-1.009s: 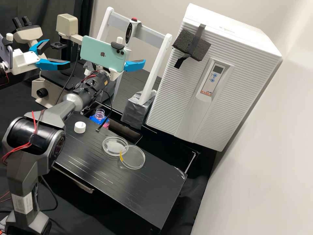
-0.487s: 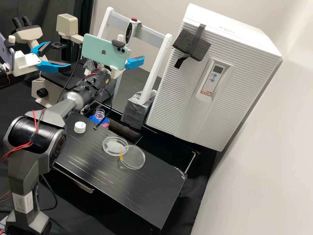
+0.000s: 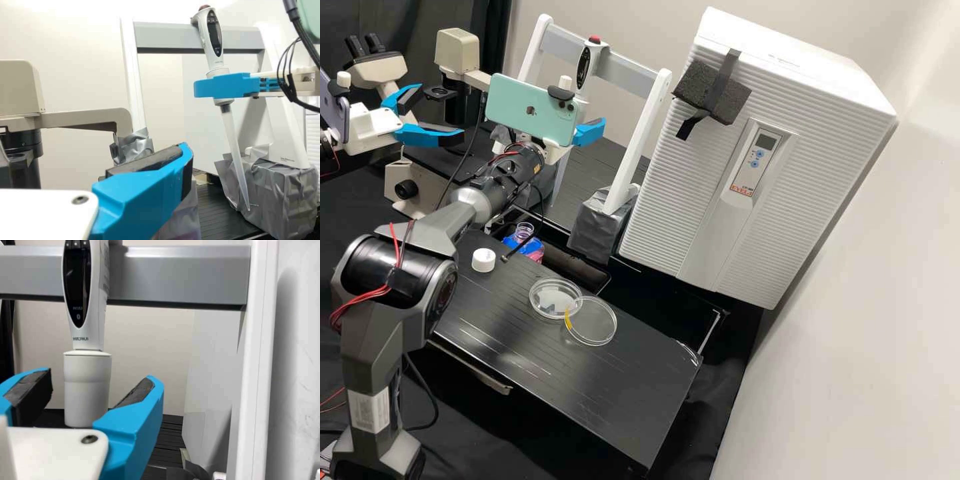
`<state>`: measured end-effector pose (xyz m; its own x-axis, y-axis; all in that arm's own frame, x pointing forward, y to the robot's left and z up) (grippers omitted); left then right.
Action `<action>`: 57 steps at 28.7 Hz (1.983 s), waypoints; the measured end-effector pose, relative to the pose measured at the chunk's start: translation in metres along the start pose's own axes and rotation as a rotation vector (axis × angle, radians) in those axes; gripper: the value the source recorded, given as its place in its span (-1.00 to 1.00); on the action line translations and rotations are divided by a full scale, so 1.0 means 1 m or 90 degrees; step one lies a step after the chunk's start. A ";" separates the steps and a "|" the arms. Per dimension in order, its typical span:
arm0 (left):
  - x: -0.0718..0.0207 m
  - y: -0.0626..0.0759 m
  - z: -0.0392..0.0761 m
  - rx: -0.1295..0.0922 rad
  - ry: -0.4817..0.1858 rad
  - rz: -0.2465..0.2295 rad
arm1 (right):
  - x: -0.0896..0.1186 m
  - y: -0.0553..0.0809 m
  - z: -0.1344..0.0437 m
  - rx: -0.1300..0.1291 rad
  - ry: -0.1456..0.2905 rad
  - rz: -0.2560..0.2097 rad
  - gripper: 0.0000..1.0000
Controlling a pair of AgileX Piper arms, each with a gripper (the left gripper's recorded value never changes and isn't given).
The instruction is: Use the pipette
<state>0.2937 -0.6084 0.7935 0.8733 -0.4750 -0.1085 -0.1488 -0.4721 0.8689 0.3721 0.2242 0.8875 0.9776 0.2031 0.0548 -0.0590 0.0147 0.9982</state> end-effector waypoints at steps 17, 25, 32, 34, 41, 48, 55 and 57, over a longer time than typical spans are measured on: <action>-0.0004 0.000 -0.002 0.001 0.004 0.000 | 0.000 -0.002 -0.002 0.001 0.003 -0.003 -1.00; -0.0004 0.000 -0.003 0.001 0.005 0.000 | 0.000 -0.002 -0.002 0.007 0.002 -0.003 -1.00; -0.0004 0.000 -0.003 0.001 0.005 0.000 | -0.001 -0.004 -0.004 0.003 0.005 -0.006 -1.00; -0.0008 0.000 -0.003 0.002 0.006 -0.001 | -0.001 -0.004 -0.004 -0.004 0.005 -0.006 -1.00; -0.0011 0.000 -0.005 0.001 0.011 -0.001 | 0.000 -0.002 -0.005 -0.005 0.004 -0.002 -1.00; -0.0011 0.000 -0.005 0.001 0.011 -0.001 | -0.002 0.001 -0.009 0.000 0.004 -0.012 -1.00; -0.0011 0.000 -0.005 0.001 0.011 -0.001 | -0.005 0.008 -0.010 0.007 0.004 -0.010 -1.00; -0.0011 0.000 -0.005 0.001 0.011 -0.001 | -0.006 0.011 -0.012 0.013 0.008 -0.004 -1.00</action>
<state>0.2953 -0.6037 0.7960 0.8812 -0.4615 -0.1022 -0.1481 -0.4747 0.8676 0.3626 0.2351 0.8979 0.9754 0.2151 0.0478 -0.0482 -0.0035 0.9988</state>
